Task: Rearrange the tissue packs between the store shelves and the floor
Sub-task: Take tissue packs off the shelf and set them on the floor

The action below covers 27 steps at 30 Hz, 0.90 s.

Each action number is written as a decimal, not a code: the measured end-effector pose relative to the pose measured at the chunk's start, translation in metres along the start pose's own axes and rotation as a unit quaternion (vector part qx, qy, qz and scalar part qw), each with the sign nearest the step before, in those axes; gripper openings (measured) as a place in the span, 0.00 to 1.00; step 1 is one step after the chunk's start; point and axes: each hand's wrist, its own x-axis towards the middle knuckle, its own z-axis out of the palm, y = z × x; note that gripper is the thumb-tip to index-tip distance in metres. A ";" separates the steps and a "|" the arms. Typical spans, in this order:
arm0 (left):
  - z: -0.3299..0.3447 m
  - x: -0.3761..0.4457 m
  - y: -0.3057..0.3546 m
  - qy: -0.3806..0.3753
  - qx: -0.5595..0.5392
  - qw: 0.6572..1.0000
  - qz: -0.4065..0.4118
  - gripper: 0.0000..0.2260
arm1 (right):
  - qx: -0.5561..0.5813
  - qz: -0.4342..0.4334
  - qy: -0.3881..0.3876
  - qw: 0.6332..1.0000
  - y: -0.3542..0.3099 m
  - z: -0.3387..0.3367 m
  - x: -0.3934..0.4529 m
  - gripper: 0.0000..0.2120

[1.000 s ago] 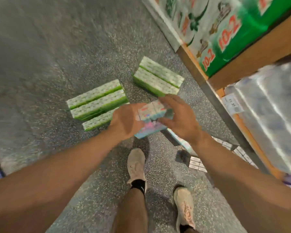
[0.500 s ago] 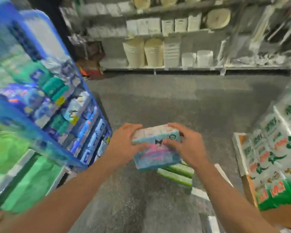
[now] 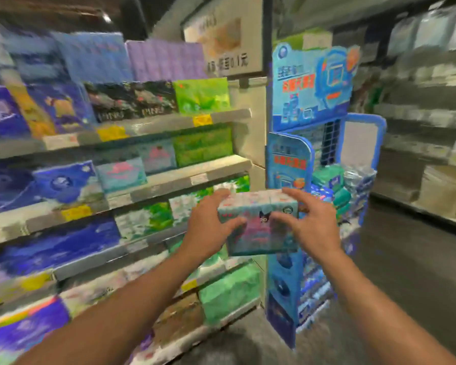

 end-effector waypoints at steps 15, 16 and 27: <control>-0.115 0.147 -0.186 0.152 0.079 0.984 -0.044 0.27 | 0.059 -0.118 -0.021 0.991 -0.052 0.290 0.159 0.24; -0.110 0.163 -0.194 0.153 0.083 0.984 -0.045 0.27 | 0.067 -0.115 -0.014 0.991 -0.045 0.302 0.173 0.24; -0.039 0.320 -0.295 0.199 0.192 0.952 -0.134 0.25 | 0.083 -0.110 -0.056 0.989 0.048 0.431 0.329 0.24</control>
